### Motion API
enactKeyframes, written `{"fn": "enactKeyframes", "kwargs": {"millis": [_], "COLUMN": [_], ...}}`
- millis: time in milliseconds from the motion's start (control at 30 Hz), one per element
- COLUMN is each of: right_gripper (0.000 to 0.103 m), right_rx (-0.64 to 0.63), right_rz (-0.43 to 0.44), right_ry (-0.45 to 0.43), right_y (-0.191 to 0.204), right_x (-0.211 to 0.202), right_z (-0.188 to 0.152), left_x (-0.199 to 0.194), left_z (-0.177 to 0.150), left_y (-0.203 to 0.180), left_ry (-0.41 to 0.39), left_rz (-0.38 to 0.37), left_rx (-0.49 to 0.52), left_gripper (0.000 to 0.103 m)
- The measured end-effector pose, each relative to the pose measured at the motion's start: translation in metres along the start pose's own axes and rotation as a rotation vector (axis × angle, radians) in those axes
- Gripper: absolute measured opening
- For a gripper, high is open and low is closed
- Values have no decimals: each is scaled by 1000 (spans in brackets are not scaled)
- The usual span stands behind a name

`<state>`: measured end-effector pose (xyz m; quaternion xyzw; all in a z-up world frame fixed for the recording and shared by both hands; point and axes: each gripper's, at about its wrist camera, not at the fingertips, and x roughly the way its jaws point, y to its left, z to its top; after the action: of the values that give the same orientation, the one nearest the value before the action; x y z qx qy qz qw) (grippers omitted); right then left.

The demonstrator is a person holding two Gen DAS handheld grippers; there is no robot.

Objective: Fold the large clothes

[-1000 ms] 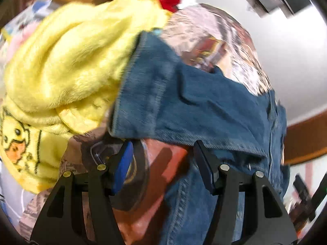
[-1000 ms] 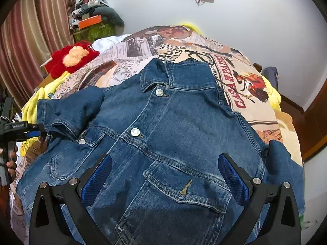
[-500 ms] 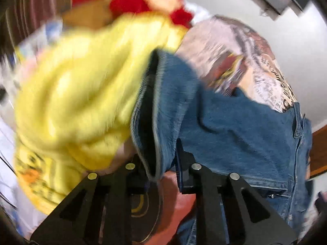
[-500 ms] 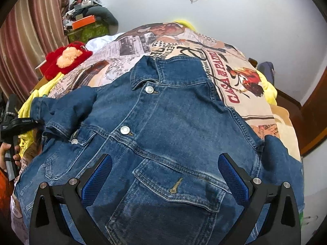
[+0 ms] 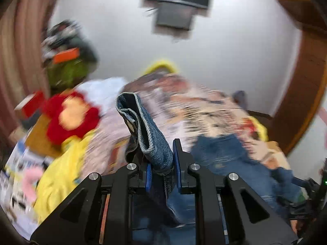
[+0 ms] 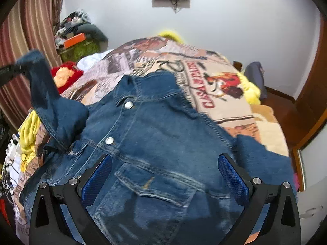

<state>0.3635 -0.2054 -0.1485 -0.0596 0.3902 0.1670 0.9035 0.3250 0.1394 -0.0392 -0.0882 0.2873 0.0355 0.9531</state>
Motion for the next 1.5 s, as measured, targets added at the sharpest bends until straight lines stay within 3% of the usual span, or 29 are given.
{"fn": "enactKeyframes", "kwargs": {"millis": [200, 400, 567, 767, 833, 900, 1100, 1200, 1333, 1433, 1500], "right_gripper": [103, 103, 103, 103, 103, 103, 103, 103, 101, 96, 87], "right_rx": [61, 139, 169, 199, 211, 215, 191, 197, 217, 230, 241], "right_rz": [-37, -38, -60, -61, -42, -22, 48, 114, 152, 161, 163], "right_ry": [-42, -20, 5, 7, 8, 8, 58, 115, 195, 261, 293], "right_y": [-37, -70, -88, -98, -99, -96, -76, -62, -51, -44, -43], "right_x": [-26, -38, -42, -44, -43, -41, -14, 12, 48, 77, 94], "right_z": [-2, -13, -23, -22, -19, -17, -6, -2, -2, -3, -5], "left_x": [20, 64, 87, 103, 100, 92, 68, 63, 63, 64, 63], "left_z": [3, -47, -96, -132, -135, -134, -116, -112, -114, -119, -124], "left_y": [-96, -171, -210, -230, -232, -228, -178, -140, -78, -32, -4], "left_ry": [45, 224, 348, 488, 491, 473, 385, 342, 349, 372, 384], "left_rz": [-183, -318, -353, -395, -378, -386, -340, -229, -73, 5, 52], "left_rx": [130, 218, 311, 344, 369, 373, 325, 331, 304, 238, 181], "left_gripper": [18, 17, 18, 18, 27, 55, 75, 80, 80, 80, 80]}}
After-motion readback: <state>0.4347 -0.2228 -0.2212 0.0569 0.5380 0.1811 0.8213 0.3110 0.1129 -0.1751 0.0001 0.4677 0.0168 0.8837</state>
